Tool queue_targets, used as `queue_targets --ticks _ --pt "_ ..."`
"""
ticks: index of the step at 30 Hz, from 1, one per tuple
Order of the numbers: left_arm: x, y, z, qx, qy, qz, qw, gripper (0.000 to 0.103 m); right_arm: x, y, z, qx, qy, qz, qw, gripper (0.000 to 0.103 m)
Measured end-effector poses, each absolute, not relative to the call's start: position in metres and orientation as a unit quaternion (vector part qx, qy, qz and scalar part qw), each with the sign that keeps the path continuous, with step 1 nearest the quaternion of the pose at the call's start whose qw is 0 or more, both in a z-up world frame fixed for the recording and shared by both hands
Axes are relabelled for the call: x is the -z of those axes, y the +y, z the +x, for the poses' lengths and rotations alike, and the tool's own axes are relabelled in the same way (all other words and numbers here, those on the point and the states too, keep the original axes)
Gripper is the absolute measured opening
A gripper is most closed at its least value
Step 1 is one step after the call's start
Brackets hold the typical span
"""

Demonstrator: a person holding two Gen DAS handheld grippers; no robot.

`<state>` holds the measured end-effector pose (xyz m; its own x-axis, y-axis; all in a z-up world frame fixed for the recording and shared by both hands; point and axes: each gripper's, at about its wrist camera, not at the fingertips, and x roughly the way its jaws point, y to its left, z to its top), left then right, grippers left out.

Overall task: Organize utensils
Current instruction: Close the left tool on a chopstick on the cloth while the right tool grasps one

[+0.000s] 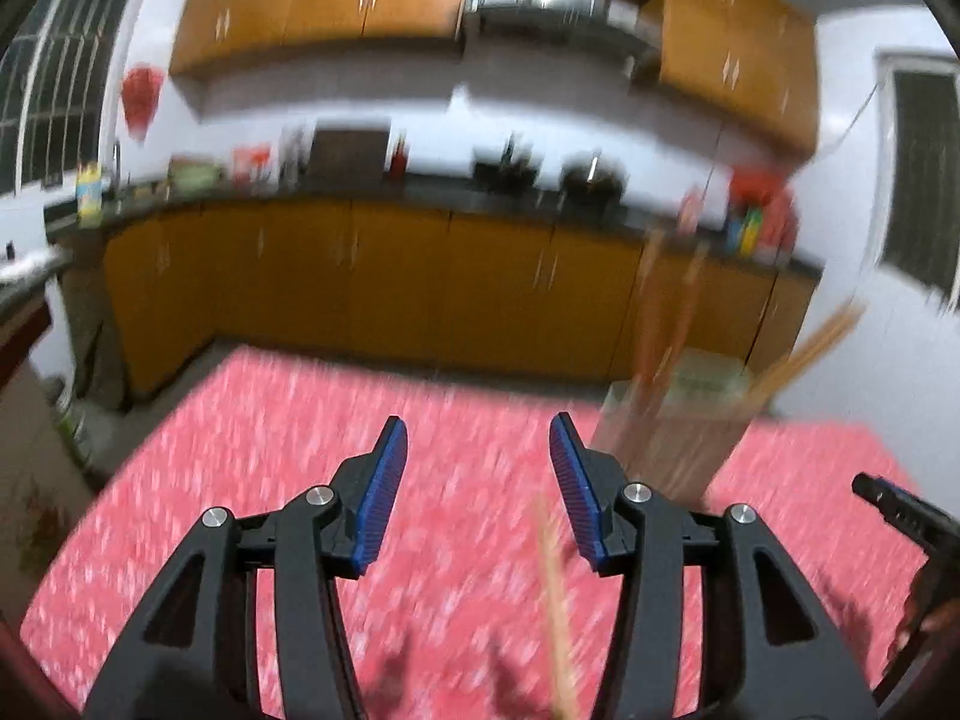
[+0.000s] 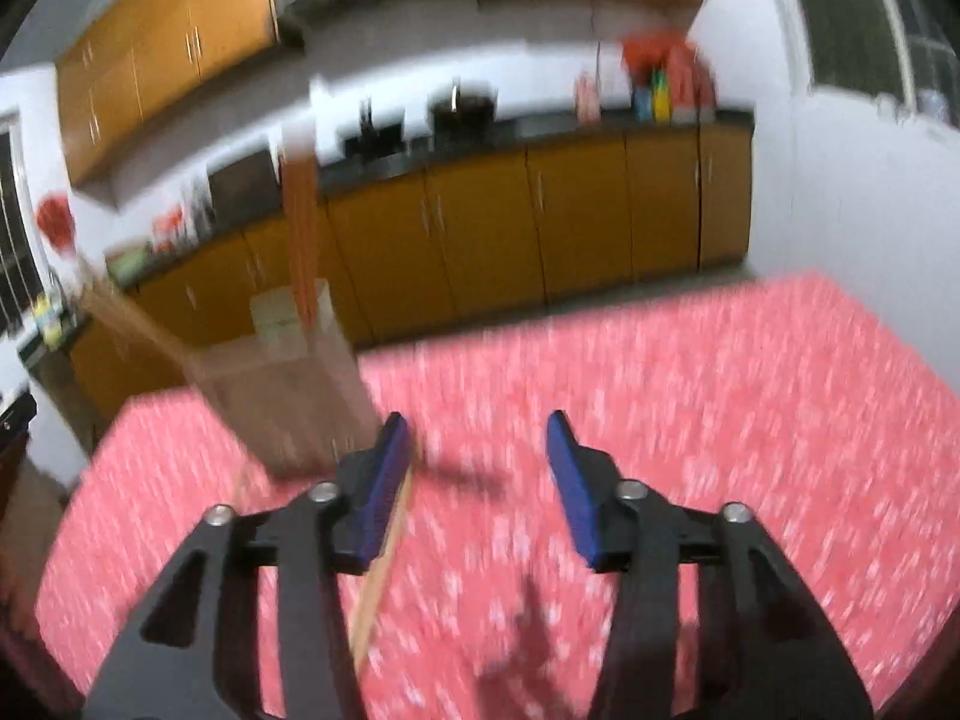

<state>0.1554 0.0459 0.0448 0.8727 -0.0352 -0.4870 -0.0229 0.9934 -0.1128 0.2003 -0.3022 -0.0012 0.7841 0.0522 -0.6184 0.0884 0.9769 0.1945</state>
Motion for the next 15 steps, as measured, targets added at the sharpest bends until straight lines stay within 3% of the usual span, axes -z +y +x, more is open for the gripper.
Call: queue_targets --ticks 5,11,15 --pt "0.005 0.041 0.157 0.025 0.332 -0.052 0.941 0.047 0.052 -0.267 0.201 -0.051 0.405 0.114 0.906 0.024" --pt "0.035 0.026 0.152 0.062 0.371 -0.058 0.925 0.043 0.076 -0.229 0.197 -0.077 0.435 0.084 0.893 0.02" --pt "0.05 0.022 0.149 0.076 0.39 -0.062 0.916 0.04 0.082 -0.224 0.198 -0.06 0.441 0.056 0.894 0.008"
